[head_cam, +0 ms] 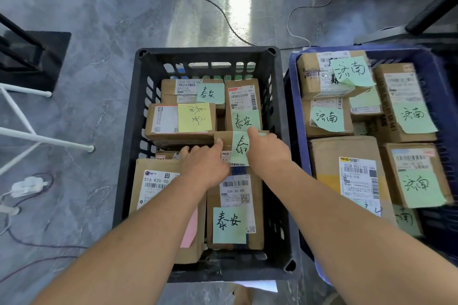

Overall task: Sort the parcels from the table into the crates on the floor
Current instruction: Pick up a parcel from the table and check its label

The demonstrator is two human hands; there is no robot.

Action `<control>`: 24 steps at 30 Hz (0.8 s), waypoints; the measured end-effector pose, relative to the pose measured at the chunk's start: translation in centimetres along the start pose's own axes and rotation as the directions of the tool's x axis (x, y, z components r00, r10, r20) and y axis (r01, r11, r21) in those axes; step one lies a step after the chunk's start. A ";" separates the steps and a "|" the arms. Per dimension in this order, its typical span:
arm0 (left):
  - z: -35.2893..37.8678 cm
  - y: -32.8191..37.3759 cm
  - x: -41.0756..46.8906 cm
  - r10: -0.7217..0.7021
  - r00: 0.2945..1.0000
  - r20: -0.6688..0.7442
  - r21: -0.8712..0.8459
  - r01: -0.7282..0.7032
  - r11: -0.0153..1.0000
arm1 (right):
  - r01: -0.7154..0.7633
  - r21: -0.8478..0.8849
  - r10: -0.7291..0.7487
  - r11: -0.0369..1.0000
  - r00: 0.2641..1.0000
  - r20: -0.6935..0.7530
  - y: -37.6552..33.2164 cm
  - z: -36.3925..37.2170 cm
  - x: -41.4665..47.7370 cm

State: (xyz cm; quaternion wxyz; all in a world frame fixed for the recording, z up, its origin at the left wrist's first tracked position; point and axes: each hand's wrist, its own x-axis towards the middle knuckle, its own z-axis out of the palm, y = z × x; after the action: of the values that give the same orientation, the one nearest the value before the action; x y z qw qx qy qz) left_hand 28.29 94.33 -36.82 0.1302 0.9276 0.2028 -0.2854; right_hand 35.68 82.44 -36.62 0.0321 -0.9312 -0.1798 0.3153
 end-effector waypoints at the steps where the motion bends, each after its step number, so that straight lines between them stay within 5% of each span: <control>1: -0.1 0.0 -0.1 -0.001 1.000 0.005 0.000 0.001 1.000 | 0.005 -0.014 -0.005 1.000 1.000 0.004 0.0 -0.1 -0.1; 8: -0.6 -0.5 -1.0 -0.008 0.994 -0.113 0.003 0.008 1.000 | -0.004 -0.136 -0.014 0.991 0.991 -0.131 0.3 -1.1 -1.4; 15: 0.7 0.1 -1.1 0.040 0.966 -0.256 0.036 -0.032 0.999 | 0.252 -0.286 -0.313 0.925 0.929 -0.195 1.9 -0.9 -1.4; 19: 1.5 1.3 -1.4 0.154 0.964 -0.218 0.128 -0.128 0.983 | 0.312 -0.265 -0.366 0.912 0.912 -0.187 2.3 -1.2 -0.7; 24: 1.6 2.3 -0.9 0.132 0.981 -0.142 0.170 -0.108 0.980 | 0.365 -0.274 -0.417 0.890 0.895 -0.160 2.8 -1.3 -0.1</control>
State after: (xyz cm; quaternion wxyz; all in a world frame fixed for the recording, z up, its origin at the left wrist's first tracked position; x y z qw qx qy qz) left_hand 27.90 91.41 -37.25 0.0557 0.9648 0.1319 -0.2208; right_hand 37.27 79.91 -36.02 0.0030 -0.9010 -0.3964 0.1763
